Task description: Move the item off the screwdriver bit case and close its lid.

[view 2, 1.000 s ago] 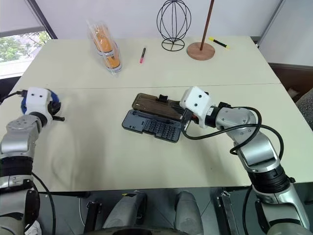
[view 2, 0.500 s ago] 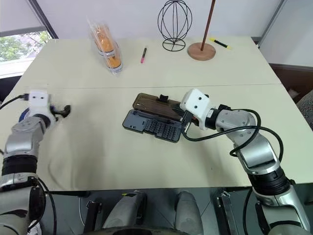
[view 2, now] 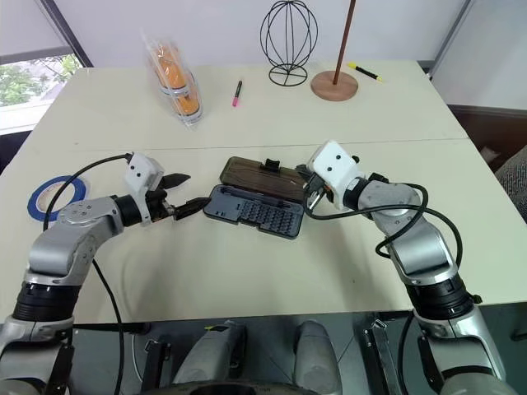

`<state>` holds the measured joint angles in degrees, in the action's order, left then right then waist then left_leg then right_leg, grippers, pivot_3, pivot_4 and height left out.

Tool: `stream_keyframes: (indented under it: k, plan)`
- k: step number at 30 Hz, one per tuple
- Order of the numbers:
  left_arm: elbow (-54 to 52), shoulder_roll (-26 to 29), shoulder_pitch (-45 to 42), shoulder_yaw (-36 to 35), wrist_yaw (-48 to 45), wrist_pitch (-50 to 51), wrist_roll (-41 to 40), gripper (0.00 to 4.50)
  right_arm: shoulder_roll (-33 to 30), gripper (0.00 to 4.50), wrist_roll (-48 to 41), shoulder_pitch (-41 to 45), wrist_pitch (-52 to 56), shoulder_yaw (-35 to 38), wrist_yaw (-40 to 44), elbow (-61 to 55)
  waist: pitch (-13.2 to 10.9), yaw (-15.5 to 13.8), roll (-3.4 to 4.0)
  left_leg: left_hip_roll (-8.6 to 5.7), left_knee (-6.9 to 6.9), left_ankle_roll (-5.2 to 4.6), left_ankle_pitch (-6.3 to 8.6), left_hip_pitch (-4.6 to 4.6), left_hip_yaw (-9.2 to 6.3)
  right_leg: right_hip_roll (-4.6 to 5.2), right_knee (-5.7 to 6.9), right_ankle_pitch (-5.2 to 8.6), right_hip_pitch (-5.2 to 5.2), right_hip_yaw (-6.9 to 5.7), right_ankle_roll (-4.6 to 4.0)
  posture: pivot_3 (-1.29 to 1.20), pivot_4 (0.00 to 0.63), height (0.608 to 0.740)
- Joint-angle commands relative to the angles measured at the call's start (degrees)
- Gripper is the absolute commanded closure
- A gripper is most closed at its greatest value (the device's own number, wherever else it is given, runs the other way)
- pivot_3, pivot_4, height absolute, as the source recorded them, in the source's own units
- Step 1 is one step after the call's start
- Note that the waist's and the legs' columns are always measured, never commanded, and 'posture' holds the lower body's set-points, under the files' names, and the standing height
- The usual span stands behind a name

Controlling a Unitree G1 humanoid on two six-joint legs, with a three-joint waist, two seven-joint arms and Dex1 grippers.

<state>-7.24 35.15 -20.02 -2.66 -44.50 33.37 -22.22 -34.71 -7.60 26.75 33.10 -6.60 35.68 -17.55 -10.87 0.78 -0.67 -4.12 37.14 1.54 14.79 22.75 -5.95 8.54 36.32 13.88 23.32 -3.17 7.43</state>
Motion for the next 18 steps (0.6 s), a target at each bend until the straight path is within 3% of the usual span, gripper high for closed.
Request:
stream_keyframes:
  k: [1, 18]
  plan:
    - [-3.0, 1.1, 0.2, 0.0, -1.1, -0.5, -0.3, 0.02, 1.1, 4.5, -0.2, 2.0, 2.2, 1.1, -1.3, -0.2, 0.0, -0.1, 0.0, 0.0, 0.0, 0.0, 0.0, 0.0, 0.0, 0.01, 0.0, 0.0, 0.0, 0.0, 0.0, 0.0, 0.15, 0.74]
    - [-7.5, -0.4, 3.1, 0.7, 0.7, 0.1, -0.8, 0.02, 1.3, 4.5, 0.3, 3.1, 2.1, -2.6, 2.6, 1.4, 0.0, 0.0, 0.01, -0.01, -0.01, -0.02, 0.01, 0.0, 0.0, 0.0, -0.02, 0.0, -0.01, 0.0, 0.0, 0.0, 0.15, 0.74]
